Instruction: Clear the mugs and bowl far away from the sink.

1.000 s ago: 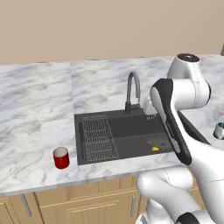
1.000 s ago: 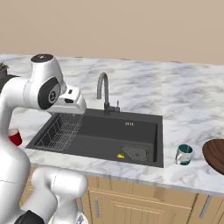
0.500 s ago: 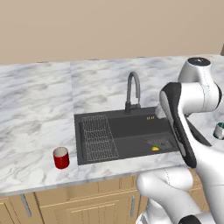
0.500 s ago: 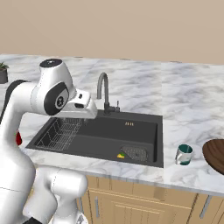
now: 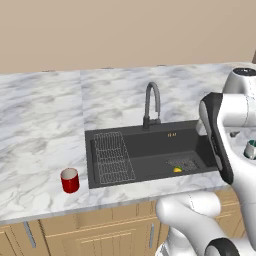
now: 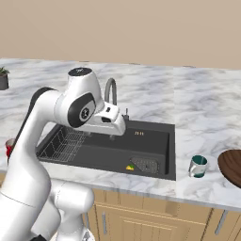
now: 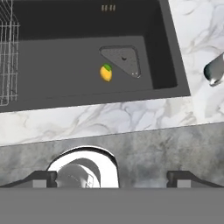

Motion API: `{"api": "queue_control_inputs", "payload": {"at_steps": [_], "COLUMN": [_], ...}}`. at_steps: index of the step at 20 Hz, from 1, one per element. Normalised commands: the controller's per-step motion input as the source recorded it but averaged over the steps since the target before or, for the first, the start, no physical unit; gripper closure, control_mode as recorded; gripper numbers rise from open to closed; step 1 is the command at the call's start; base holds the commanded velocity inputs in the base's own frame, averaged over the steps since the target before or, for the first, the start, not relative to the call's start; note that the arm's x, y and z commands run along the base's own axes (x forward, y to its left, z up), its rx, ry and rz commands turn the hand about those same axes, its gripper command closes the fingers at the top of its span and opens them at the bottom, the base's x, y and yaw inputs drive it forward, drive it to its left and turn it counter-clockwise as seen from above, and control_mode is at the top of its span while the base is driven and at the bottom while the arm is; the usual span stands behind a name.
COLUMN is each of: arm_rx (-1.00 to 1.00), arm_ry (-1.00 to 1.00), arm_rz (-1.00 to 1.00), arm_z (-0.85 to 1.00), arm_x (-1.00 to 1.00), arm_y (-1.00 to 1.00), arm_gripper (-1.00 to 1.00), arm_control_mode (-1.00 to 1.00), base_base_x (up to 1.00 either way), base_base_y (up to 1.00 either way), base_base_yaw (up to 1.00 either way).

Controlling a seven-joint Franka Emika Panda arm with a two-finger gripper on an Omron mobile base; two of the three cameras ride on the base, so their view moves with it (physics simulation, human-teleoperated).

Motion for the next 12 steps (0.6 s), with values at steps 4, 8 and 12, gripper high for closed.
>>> {"api": "queue_control_inputs", "payload": {"at_steps": [4, 8, 12], "arm_rx": [0.0, 0.0, 0.0], "arm_ry": [0.05, 0.06, 0.05], "arm_rz": [-0.13, -0.14, -0.13], "arm_z": [-0.13, -0.17, -0.18], "arm_x": [-0.09, -0.11, -0.09], "arm_y": [-0.63, -0.67, -0.65], "arm_gripper": [-1.0, -1.0, -1.0], "arm_control_mode": [-1.0, -1.0, -1.0], "base_base_x": [0.0, 0.0, 0.0], "base_base_y": [0.0, 0.0, 0.0], "base_base_yaw": [0.0, 0.0, 0.0]}}
